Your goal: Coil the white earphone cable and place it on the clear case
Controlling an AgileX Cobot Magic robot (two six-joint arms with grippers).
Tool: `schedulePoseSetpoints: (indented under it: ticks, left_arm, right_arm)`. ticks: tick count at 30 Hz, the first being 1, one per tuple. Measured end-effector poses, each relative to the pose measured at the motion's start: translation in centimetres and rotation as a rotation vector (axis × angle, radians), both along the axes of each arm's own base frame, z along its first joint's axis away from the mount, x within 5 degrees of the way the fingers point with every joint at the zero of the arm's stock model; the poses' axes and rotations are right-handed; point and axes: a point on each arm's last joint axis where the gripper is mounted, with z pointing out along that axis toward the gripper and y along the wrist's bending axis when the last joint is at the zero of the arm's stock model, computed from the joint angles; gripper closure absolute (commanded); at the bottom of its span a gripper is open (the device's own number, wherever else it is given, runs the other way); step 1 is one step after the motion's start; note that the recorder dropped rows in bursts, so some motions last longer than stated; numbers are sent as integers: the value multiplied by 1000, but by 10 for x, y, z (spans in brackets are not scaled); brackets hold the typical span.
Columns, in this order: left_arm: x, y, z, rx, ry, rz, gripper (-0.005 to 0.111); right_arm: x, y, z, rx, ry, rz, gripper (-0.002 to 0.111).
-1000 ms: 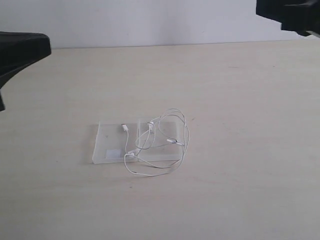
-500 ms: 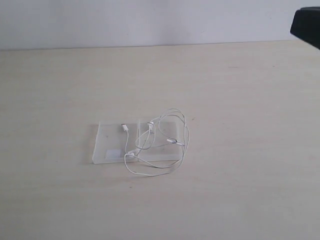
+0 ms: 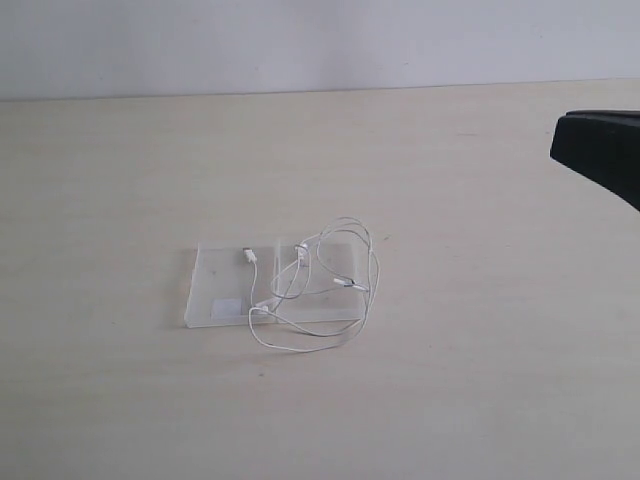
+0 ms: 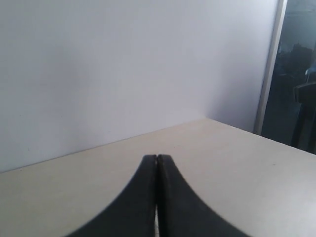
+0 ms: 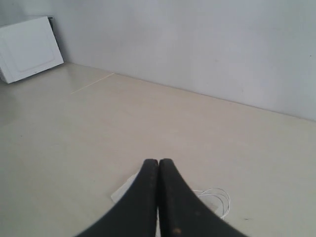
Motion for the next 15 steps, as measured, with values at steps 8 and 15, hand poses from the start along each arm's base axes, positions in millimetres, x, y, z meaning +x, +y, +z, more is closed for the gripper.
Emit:
schedulePoseSetpoints:
  ticks: [8, 15]
  left_arm:
    - [0, 0, -1, 18, -1, 0, 107]
    - [0, 0, -1, 22, -4, 1, 107]
  right_arm:
    - [0, 0, 0, 2, 2, 2, 108]
    - [0, 0, 0, 3, 3, 2, 108]
